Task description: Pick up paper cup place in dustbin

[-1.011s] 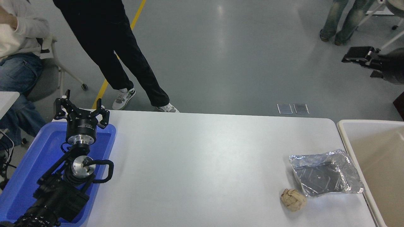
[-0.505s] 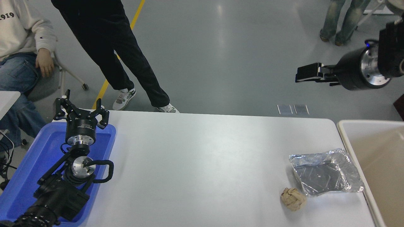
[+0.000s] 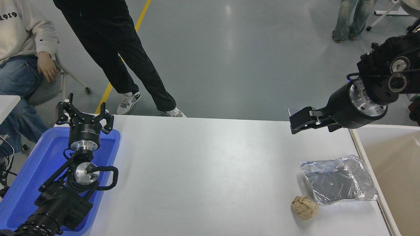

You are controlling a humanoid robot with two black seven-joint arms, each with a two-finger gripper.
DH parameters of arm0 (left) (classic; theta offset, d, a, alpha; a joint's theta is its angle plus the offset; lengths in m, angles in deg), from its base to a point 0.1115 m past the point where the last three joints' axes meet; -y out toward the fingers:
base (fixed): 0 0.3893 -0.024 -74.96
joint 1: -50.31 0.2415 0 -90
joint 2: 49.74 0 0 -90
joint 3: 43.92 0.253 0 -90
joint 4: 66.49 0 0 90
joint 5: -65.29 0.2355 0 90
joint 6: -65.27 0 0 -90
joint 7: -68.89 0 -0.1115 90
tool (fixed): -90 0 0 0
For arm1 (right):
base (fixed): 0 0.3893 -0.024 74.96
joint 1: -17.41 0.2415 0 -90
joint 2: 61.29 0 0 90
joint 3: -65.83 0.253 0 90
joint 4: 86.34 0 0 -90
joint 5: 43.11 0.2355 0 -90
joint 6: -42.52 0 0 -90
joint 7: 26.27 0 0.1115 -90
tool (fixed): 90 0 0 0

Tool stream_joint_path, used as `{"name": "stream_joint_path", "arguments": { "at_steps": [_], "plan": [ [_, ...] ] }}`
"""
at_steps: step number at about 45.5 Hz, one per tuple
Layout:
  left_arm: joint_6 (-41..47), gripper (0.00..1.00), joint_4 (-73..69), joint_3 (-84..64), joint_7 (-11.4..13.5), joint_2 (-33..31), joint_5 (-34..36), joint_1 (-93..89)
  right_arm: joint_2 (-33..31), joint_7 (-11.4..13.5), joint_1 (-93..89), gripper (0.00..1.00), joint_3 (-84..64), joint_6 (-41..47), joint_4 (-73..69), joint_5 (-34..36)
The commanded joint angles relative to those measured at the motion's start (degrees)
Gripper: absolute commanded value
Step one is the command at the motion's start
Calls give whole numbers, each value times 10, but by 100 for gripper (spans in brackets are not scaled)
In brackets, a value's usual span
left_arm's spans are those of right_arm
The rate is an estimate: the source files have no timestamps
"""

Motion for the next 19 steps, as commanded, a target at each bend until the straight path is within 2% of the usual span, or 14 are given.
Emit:
{"name": "stream_joint_path", "arguments": {
  "at_steps": [1, 19],
  "plan": [
    [0, 99, 0, 0, 0, 0, 1, 0, 3, 1, 4, 100, 0, 50, 3, 6],
    [0, 99, 0, 0, -1, 0, 1, 0, 6, 0, 28, 100, -5, 53, 5, 10]
  ]
}}
